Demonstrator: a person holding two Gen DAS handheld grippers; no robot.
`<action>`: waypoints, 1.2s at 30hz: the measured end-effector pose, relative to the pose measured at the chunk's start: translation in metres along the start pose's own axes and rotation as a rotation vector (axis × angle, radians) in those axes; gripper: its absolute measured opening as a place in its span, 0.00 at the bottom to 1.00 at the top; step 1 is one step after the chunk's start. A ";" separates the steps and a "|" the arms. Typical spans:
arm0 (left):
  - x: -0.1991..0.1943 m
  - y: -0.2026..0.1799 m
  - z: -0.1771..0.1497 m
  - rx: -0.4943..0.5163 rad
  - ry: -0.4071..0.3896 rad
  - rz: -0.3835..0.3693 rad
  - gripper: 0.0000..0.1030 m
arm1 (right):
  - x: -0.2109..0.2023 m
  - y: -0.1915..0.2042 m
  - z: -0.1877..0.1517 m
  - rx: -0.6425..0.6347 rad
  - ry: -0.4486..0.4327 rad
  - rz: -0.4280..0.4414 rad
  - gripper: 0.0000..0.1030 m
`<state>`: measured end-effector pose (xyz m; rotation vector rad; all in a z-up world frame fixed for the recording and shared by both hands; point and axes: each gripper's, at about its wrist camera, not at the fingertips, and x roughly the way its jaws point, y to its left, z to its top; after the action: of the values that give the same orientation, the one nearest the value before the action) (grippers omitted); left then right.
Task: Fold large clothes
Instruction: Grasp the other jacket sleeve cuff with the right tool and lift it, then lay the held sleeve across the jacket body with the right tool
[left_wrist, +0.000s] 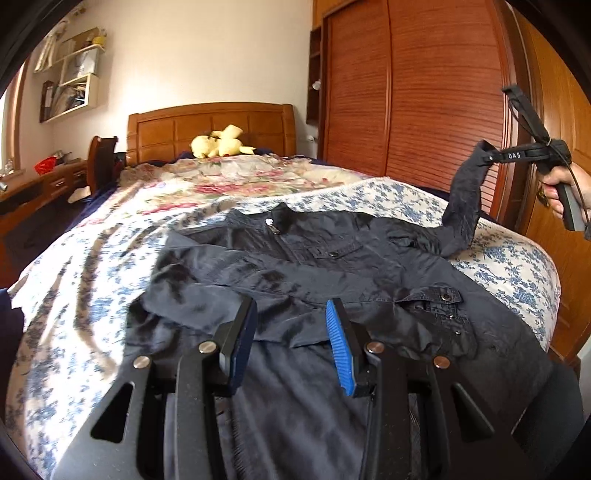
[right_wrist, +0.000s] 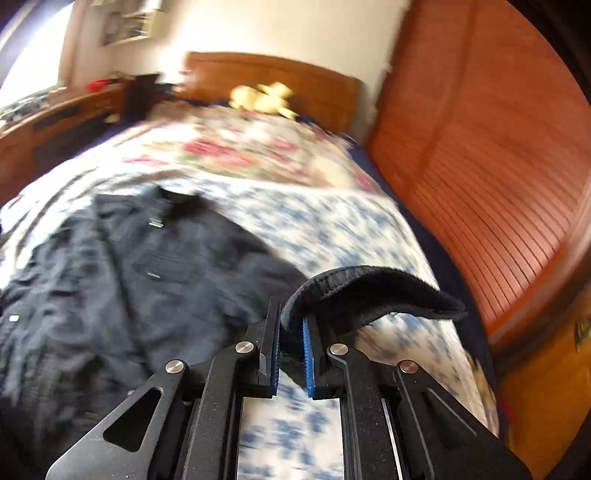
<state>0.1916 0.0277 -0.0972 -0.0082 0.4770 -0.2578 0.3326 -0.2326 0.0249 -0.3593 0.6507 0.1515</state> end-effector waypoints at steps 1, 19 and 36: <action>-0.005 0.005 -0.001 -0.005 -0.003 0.007 0.36 | -0.005 0.015 0.007 -0.021 -0.018 0.022 0.07; -0.045 0.064 -0.017 -0.076 -0.021 0.099 0.36 | -0.070 0.197 0.055 -0.224 -0.264 0.345 0.07; -0.038 0.059 -0.019 -0.059 -0.001 0.099 0.36 | -0.037 0.214 -0.022 -0.167 -0.047 0.392 0.21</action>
<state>0.1654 0.0949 -0.1007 -0.0419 0.4821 -0.1465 0.2375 -0.0434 -0.0284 -0.3842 0.6584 0.5892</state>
